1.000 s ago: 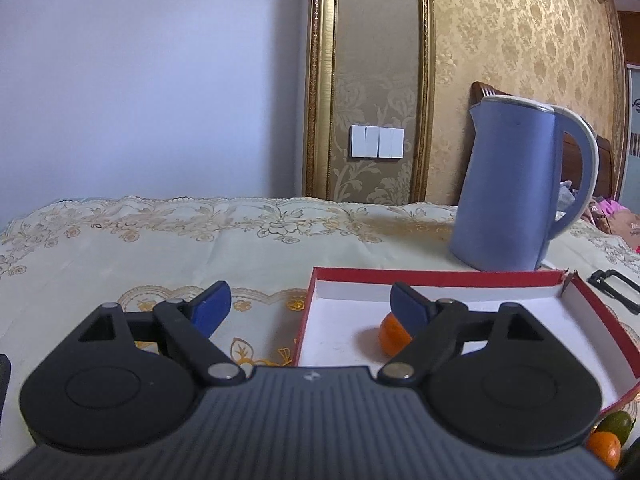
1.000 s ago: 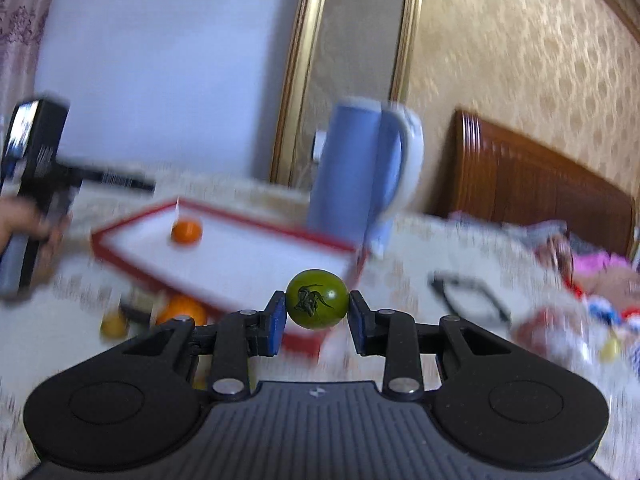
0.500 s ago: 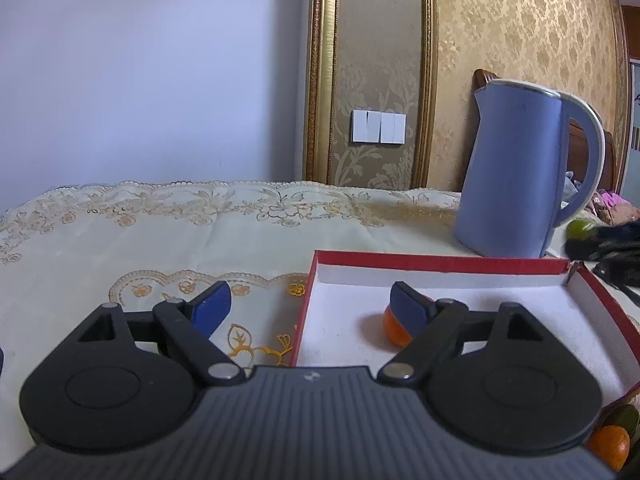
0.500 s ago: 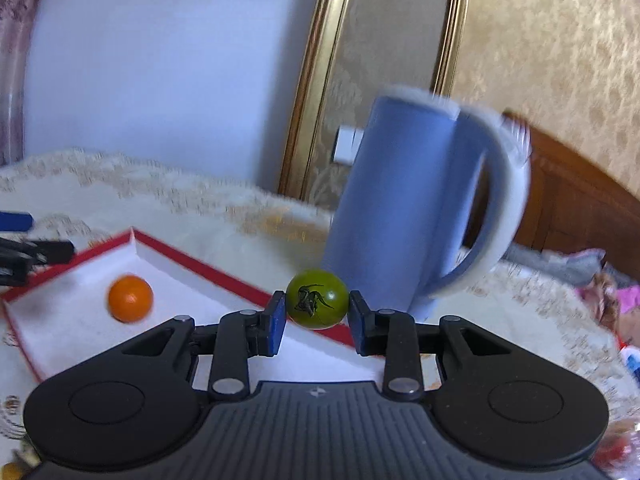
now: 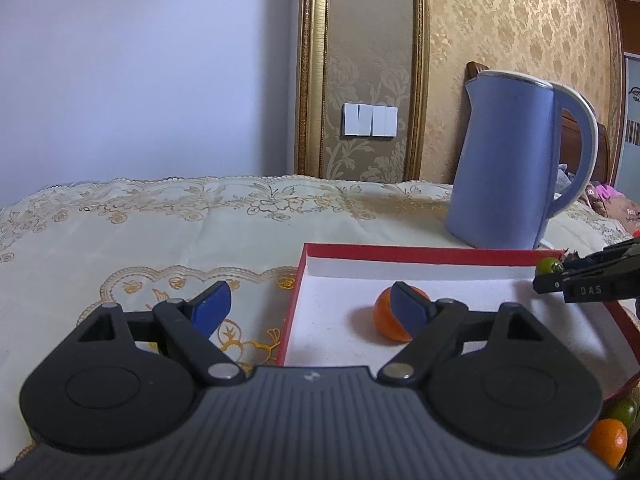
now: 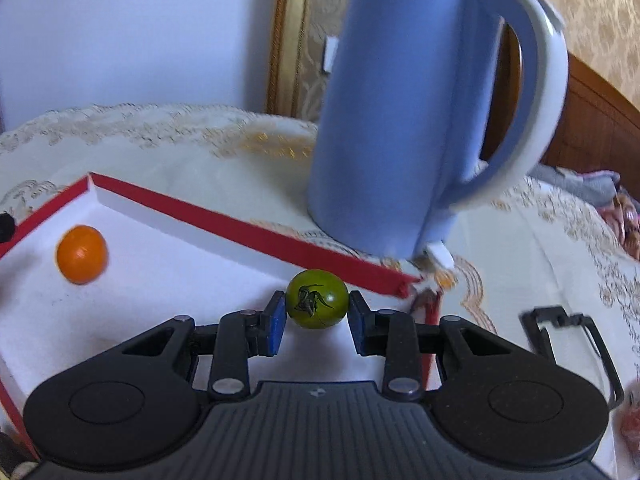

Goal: Organize fruits
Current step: 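Carry the green tomato into the red box near the kettle and release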

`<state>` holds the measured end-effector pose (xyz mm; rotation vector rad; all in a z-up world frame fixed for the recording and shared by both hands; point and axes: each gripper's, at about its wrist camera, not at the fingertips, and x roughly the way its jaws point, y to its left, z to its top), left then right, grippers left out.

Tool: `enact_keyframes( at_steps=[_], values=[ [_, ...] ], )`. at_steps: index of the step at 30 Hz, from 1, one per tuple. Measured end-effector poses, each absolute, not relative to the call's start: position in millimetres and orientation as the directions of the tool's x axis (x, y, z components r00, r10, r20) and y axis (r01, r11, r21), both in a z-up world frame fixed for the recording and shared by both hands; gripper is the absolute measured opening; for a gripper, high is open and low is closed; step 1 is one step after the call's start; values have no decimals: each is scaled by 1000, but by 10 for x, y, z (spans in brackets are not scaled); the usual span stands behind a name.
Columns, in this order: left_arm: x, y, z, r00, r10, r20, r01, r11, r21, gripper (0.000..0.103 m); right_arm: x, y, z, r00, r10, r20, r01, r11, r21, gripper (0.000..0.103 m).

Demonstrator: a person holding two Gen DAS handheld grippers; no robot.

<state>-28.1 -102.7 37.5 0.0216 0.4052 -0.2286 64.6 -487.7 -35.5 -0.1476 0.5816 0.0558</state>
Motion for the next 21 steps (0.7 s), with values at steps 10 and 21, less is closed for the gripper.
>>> enact_keyframes(
  at_steps=[10,21],
  values=[
    [-295,-1062,361,891,-220,-397,235,972,-10,85,789,-4871,-378,816,33,-577,-168,969,-182,32],
    [-292,-1083,345,889,-222,-402,242,970,-1,85,859,-4912,-376,818,23,-574,-162,968,-193,33]
  ],
)
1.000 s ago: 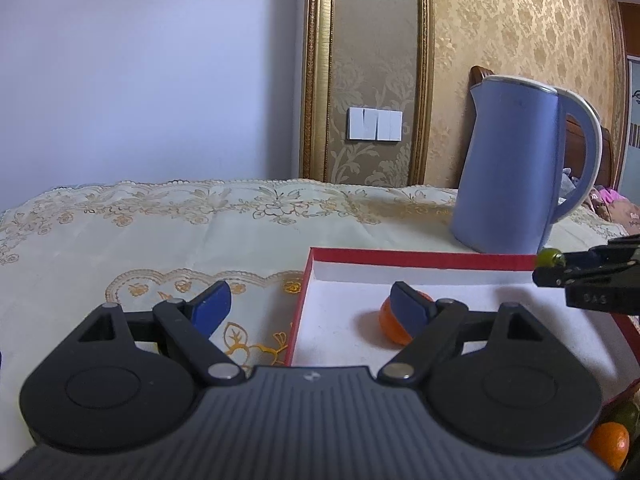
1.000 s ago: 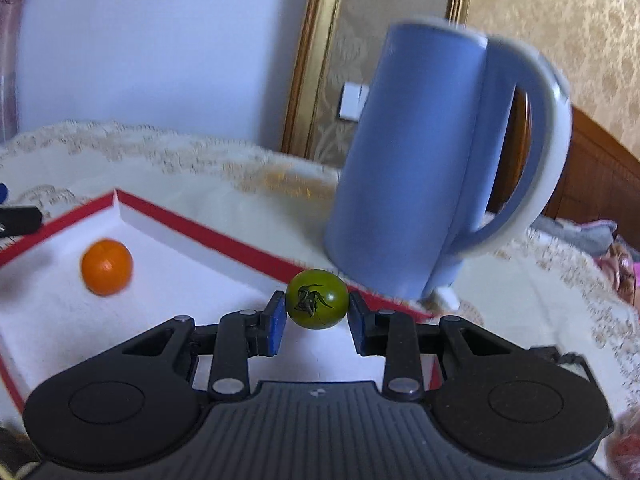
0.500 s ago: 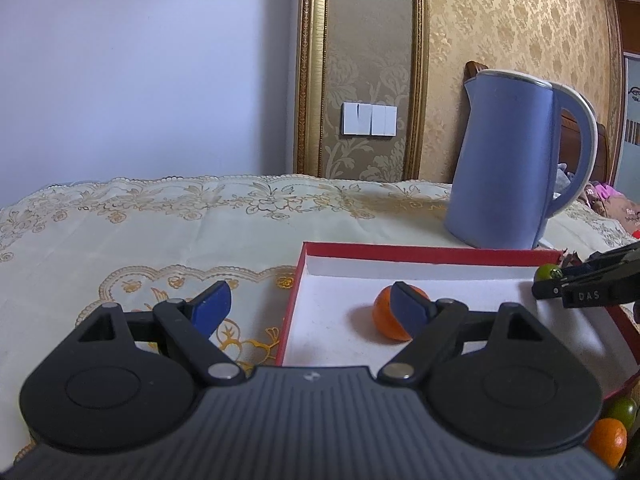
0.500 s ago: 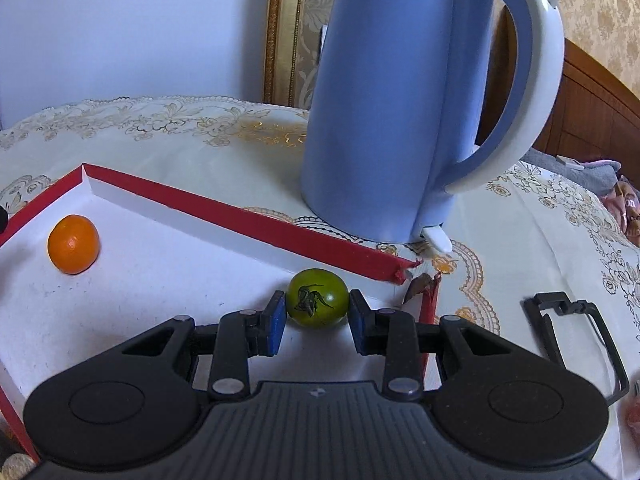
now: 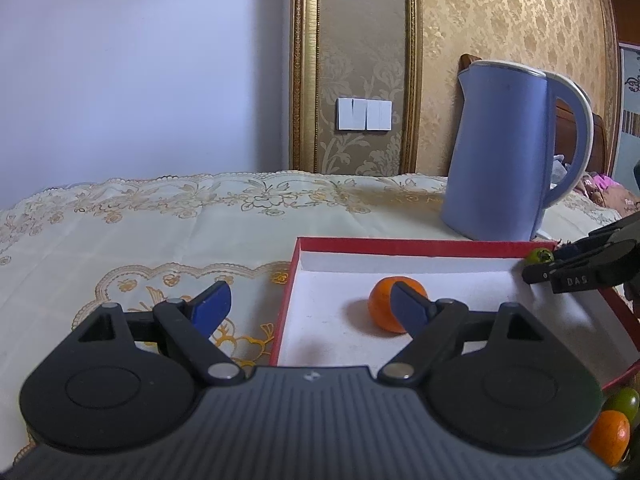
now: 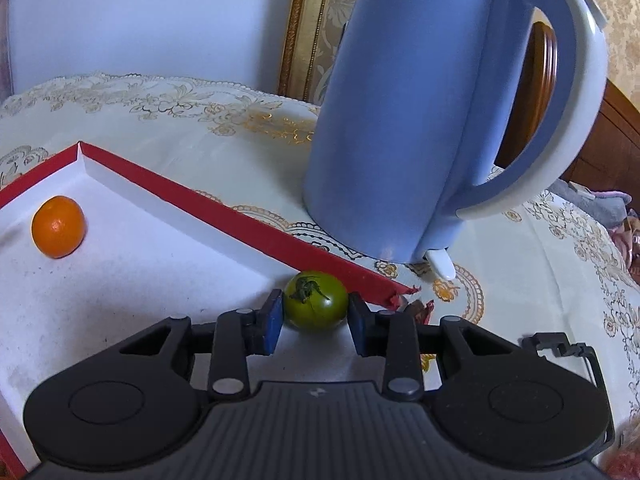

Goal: Organize fruits
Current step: 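Carry the green tomato into the red box near the kettle and release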

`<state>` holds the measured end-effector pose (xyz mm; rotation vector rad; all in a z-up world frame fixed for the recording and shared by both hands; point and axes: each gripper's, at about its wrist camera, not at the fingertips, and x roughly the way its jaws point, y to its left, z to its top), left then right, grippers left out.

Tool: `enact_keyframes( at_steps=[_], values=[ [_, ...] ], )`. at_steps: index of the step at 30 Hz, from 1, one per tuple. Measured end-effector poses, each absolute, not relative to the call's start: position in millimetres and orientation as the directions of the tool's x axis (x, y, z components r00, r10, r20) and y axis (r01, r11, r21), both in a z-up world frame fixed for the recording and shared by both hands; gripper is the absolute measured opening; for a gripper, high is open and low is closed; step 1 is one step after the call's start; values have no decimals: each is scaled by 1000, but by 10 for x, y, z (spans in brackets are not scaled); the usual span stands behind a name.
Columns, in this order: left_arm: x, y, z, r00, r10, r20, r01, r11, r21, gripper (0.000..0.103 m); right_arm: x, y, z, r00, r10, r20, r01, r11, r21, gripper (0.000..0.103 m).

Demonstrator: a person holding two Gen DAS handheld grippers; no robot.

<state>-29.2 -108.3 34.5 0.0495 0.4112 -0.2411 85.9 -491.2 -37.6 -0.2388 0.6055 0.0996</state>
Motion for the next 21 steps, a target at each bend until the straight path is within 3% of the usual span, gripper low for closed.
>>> enact_keyframes(
  at_steps=[21],
  values=[
    [-270,-1079,326,887,-222,-406,243,970,2,85,716,-4903,-388,831,-22,-556,-115,971,-211,36]
  ],
)
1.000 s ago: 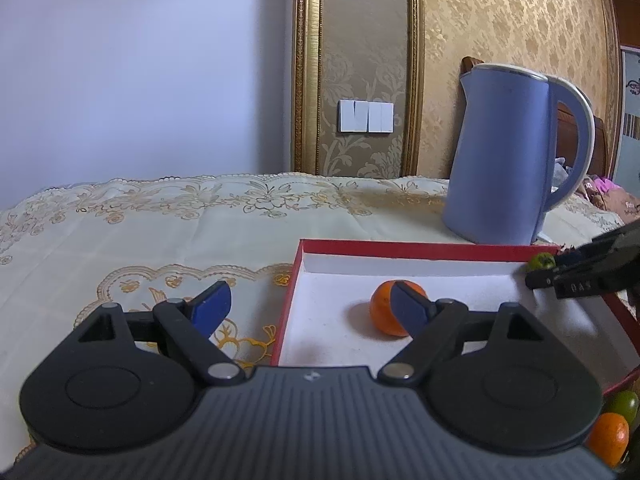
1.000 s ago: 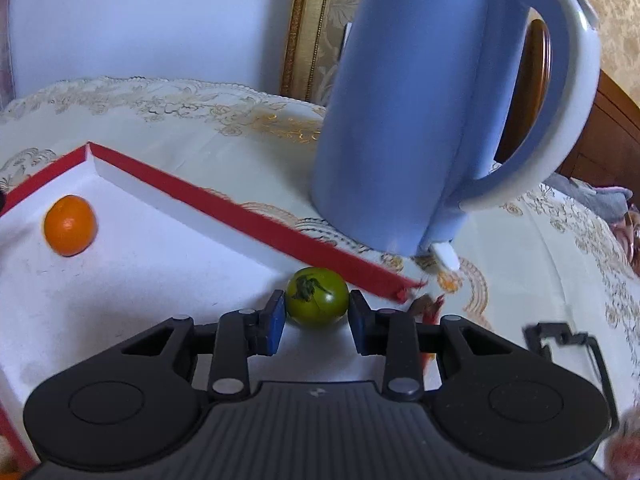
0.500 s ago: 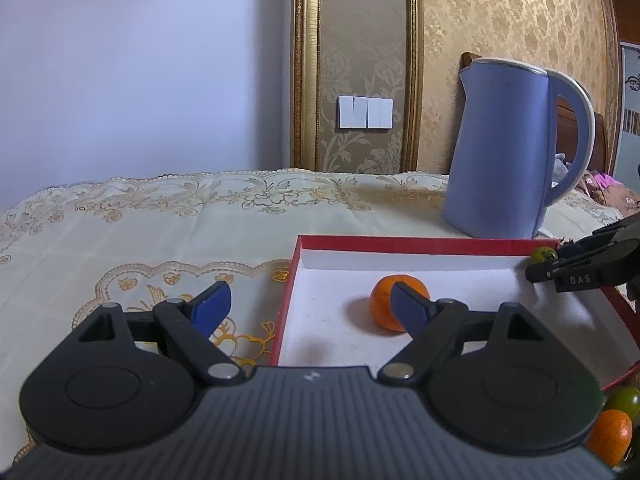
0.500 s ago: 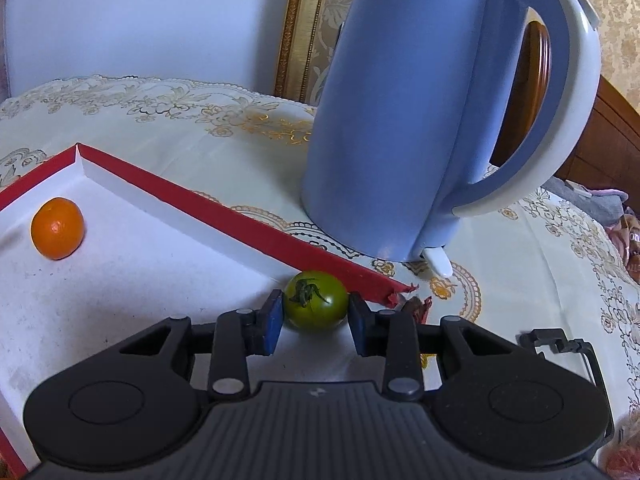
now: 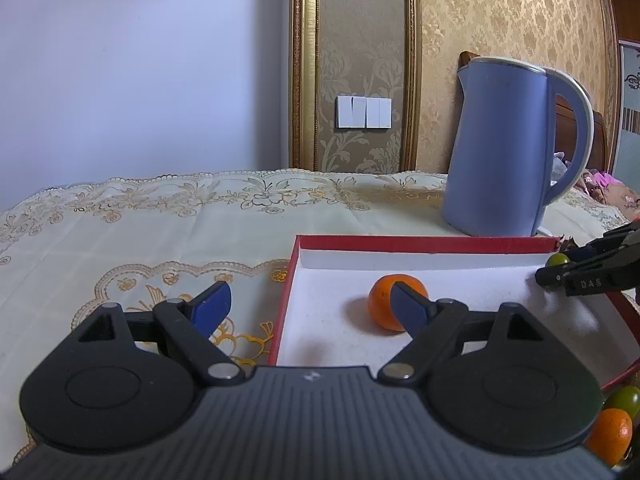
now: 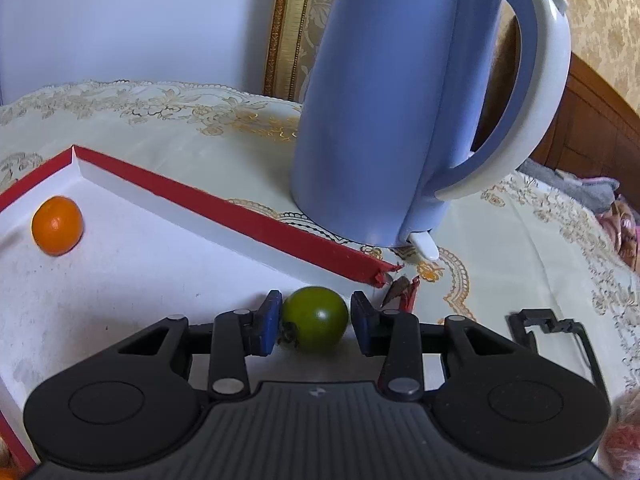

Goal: Organize fruits
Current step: 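Carry the green tomato into the red box near the kettle and release, then withdraw the right gripper back to the fruit pile beside the dark cylinder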

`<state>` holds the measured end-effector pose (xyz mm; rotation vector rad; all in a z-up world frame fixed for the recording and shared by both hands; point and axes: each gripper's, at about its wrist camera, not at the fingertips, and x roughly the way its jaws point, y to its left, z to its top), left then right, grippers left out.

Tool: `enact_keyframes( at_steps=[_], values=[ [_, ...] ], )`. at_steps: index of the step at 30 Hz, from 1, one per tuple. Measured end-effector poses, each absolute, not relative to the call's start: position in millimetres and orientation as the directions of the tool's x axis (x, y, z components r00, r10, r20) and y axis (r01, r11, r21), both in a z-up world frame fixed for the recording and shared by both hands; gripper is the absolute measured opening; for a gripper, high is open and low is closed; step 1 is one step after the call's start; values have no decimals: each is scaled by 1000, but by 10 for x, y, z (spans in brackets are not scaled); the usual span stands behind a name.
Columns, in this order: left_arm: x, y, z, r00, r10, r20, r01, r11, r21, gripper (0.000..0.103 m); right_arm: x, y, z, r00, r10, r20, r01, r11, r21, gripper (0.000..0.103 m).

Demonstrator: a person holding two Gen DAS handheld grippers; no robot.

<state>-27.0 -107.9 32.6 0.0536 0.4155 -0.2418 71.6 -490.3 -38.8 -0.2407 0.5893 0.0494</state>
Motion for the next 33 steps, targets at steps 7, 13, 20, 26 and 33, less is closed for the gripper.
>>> enact_keyframes(
  at_steps=[7,13,20,26,33],
  values=[
    [-277,-1089,320,885,-222,-410,247,969,7,85,216,-4836,-177,892,11,-452,-120,969,-214,37],
    [-311,-1110,333,892,-220,-395,245,969,15,96,-919,-4768,-10,948,107,-300,-162,973,-166,73],
    [-406,-1188,352,906,-225,-358,257,965,43,103,-1929,-4692,-273,938,154,-311,-189,978,-85,81],
    [-427,-1264,313,912,-209,-353,254,963,86,103,-2208,-4494,-585,907,169,-386,-194,981,-26,81],
    [-436,-1271,300,916,-203,-345,250,963,98,103,-2164,-4411,-774,896,145,-421,-149,989,23,80]
  ],
)
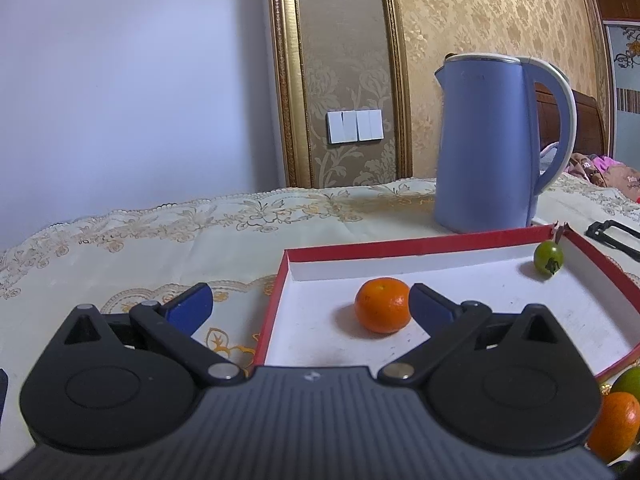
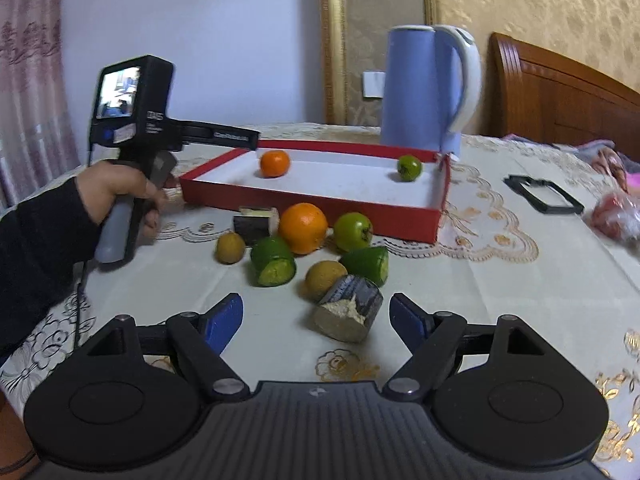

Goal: Organize fruits
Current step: 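Withdraw the right gripper back to the fruit pile beside the dark cylinder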

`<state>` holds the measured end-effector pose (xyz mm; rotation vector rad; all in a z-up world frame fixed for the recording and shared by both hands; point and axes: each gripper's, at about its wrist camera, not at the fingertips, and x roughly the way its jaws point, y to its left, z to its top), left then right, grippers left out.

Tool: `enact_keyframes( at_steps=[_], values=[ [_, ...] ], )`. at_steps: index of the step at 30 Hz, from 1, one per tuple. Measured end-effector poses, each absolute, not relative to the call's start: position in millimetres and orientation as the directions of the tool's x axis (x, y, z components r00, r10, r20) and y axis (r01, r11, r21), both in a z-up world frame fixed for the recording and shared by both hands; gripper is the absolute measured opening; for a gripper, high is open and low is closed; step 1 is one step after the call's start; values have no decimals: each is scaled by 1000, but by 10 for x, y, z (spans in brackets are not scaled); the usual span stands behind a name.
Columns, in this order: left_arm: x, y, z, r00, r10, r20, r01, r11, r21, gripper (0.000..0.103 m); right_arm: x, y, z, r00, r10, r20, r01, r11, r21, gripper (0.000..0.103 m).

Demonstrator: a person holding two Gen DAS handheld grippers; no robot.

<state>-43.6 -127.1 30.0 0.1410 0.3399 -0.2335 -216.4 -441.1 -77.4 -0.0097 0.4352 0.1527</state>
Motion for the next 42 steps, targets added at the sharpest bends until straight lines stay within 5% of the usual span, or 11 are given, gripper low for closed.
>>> enact_keyframes(
  at_steps=[5,7,9,16,18,28,35,42],
  values=[
    [-441,-1274,299,914,-205,-349,253,962,99,103,-2098,-4462,-818,897,120,-425,-115,993,35,80],
    [-440,-1269,307,915,-206,-348,254,962,98,103,-2092,-4463,-821,901,120,-418,-114,993,39,73],
    [-436,-1272,310,914,-208,-347,255,962,95,103,-2055,-4459,-832,896,113,-430,-111,993,29,53],
    [-434,-1272,304,913,-209,-351,258,961,96,103,-2010,-4443,-874,890,101,-444,-105,994,15,53],
    [-435,-1275,300,913,-209,-351,257,961,98,103,-2001,-4444,-887,893,85,-443,-92,996,5,37],
    [-497,-1272,316,914,-205,-350,253,963,96,103,-2083,-4632,-870,919,47,-392,-52,999,-1,36],
    [-1206,-1146,379,878,-304,-370,366,924,109,103,-2121,-4977,-782,933,15,-358,-11,1000,11,36],
    [-1766,-1198,263,805,-324,-496,449,880,154,103,-2051,-5103,-877,934,34,-355,-24,999,34,37]
  ],
)
